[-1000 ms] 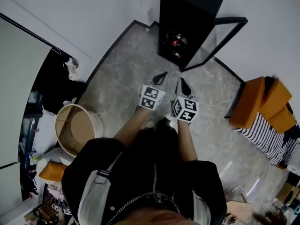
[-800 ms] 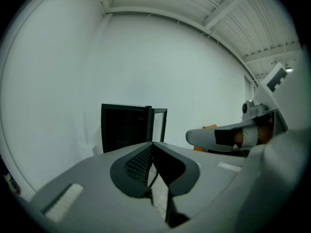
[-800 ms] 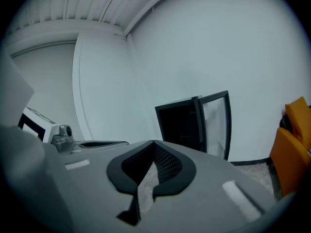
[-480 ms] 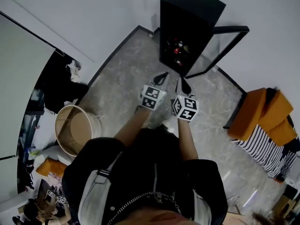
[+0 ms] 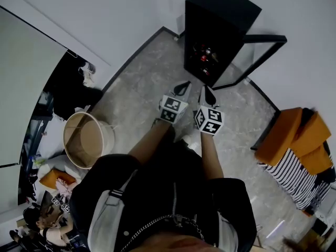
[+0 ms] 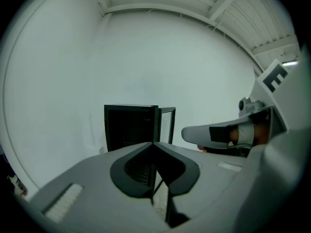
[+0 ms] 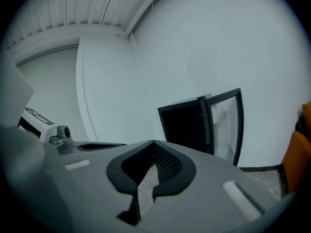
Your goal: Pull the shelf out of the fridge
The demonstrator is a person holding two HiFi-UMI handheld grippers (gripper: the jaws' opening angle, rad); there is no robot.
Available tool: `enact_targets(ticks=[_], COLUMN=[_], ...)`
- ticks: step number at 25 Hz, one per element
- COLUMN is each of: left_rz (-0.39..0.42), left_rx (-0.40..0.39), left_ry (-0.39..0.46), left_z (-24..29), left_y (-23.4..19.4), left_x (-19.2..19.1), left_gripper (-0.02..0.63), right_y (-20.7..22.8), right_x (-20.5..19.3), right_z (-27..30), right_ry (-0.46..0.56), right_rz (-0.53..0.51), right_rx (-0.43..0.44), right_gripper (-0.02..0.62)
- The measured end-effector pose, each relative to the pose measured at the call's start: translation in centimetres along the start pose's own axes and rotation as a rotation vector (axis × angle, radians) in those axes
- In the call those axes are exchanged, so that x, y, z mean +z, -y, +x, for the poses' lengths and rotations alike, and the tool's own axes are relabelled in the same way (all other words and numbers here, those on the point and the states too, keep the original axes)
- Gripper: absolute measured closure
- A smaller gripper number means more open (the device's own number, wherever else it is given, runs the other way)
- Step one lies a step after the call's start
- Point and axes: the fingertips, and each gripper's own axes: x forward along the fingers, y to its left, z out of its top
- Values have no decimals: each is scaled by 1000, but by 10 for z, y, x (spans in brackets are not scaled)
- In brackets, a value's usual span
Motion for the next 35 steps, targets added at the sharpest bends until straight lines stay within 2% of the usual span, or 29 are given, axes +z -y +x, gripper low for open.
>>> enact_targets(ticks=[7,26,35], left_rz=[-6,-25,-22], left_rx=[-24,-133,-183], left_ry=[4,23,9], left_z=[20,115,136], left_y=[-15,-104,-138], left_x=[4,32,31], left_gripper=[597,598,598], right_y=[6,25,20], right_x=[6,40,39], right_z=[23,131,164], right_ry=[1,-5,-28], right_rz=[-7,-11,-9], right_rx=[-24,-168,-229], right_gripper=[592,592,592])
